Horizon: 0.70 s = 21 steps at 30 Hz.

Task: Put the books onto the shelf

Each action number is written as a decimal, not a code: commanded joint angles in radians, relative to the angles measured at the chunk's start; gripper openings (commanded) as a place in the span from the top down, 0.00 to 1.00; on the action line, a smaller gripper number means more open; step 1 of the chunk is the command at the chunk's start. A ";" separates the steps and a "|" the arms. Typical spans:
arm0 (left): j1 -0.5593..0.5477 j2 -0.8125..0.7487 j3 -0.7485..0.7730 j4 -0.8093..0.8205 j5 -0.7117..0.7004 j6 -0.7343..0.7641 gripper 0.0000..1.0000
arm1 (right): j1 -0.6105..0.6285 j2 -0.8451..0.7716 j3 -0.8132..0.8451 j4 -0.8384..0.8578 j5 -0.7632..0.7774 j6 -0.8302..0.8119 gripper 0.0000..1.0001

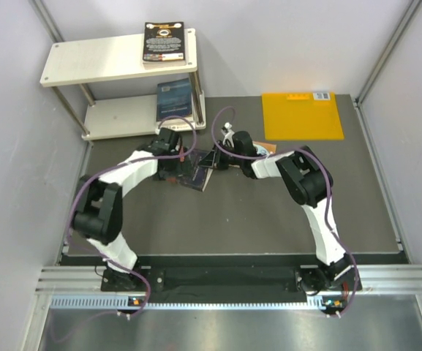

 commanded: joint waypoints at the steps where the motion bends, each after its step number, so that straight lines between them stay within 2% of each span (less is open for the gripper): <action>1: 0.000 -0.295 -0.125 -0.018 -0.016 -0.121 0.01 | 0.027 -0.159 -0.056 0.078 -0.064 0.009 1.00; 7: 0.000 -0.566 -0.321 0.042 0.093 -0.338 0.02 | 0.019 -0.249 -0.125 0.175 -0.047 0.089 1.00; 13: 0.000 -0.807 -0.585 0.219 0.214 -0.605 0.01 | 0.017 -0.306 -0.194 0.326 0.026 0.234 1.00; 18: 0.000 -0.871 -0.765 0.404 0.285 -0.719 0.01 | 0.017 -0.342 -0.254 0.410 0.054 0.284 1.00; 21: -0.002 -0.842 -0.858 0.604 0.351 -0.787 0.01 | 0.020 -0.360 -0.277 0.421 0.043 0.290 1.00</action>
